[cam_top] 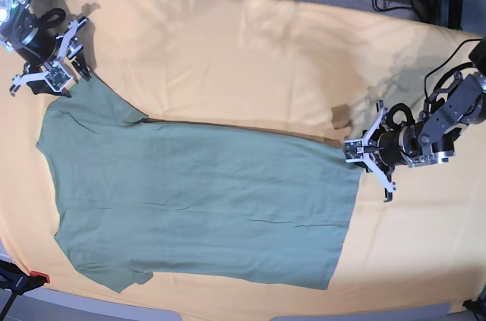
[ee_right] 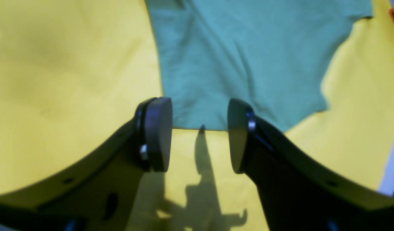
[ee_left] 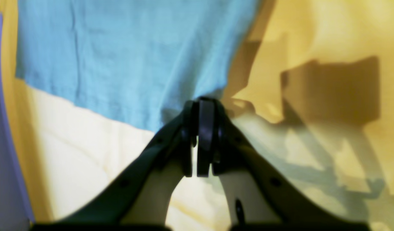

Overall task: Fold the T-shirt properly
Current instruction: 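Move right gripper to shirt shoulder, left gripper to hem corner, then close both grippers on the shirt's long side edge, then pull the gripped shirt edge toward the robot with both grippers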

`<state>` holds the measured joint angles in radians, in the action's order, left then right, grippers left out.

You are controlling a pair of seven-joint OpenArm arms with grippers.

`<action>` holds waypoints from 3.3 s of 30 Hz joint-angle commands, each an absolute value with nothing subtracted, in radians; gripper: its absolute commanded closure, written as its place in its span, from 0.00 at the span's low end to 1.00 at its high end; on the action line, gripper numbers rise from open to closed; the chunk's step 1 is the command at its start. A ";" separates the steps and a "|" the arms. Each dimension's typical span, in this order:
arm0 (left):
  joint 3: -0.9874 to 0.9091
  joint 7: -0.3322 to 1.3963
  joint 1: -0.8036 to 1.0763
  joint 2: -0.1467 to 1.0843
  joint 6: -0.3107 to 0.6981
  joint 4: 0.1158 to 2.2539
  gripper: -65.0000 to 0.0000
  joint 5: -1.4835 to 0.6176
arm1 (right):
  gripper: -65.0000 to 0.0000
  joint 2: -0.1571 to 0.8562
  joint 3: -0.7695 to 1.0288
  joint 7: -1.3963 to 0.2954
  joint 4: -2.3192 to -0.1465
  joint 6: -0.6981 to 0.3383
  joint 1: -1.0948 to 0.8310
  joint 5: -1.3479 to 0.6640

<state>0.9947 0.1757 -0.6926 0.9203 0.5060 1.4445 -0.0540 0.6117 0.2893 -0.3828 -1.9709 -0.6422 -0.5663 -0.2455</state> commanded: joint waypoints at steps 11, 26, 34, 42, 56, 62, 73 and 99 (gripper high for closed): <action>0.982 0.166 -0.726 0.937 0.506 1.451 1.00 -0.098 | 0.53 0.651 0.221 -0.363 -1.877 -0.451 -0.430 -0.074; 0.982 0.173 -0.726 0.934 0.506 1.452 1.00 -0.118 | 0.53 0.657 0.205 -0.364 -1.597 -0.604 -0.274 -0.183; 0.982 0.173 -0.726 0.934 0.505 1.452 1.00 -0.118 | 0.53 0.671 0.098 -0.364 -1.541 -0.476 -0.232 -0.073; 0.982 0.181 -0.726 0.936 0.505 1.452 1.00 -0.118 | 0.54 0.672 0.074 -0.490 -1.541 -0.482 -0.233 -0.055; 0.982 0.181 -0.727 0.936 0.505 1.452 1.00 -0.118 | 1.00 0.682 0.075 -0.456 -1.541 -0.590 -0.232 -0.244; 0.981 0.184 -0.731 0.953 0.507 1.462 1.00 -0.126 | 1.00 0.685 0.109 -0.405 -1.583 -0.530 -0.233 -0.258; 0.981 0.184 -0.731 1.043 0.636 1.553 1.00 -0.253 | 1.00 0.709 0.215 -0.540 -1.679 -0.607 -0.242 -0.423; 0.982 0.185 -0.670 1.311 0.698 1.874 1.00 -0.356 | 1.00 0.967 0.225 -0.665 -1.987 -0.571 -0.568 -0.367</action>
<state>0.9939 0.1982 -0.6575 1.2915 0.6971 1.8671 -0.3477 0.9443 0.2066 -0.6682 -1.9728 -0.5774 -0.5724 -0.3668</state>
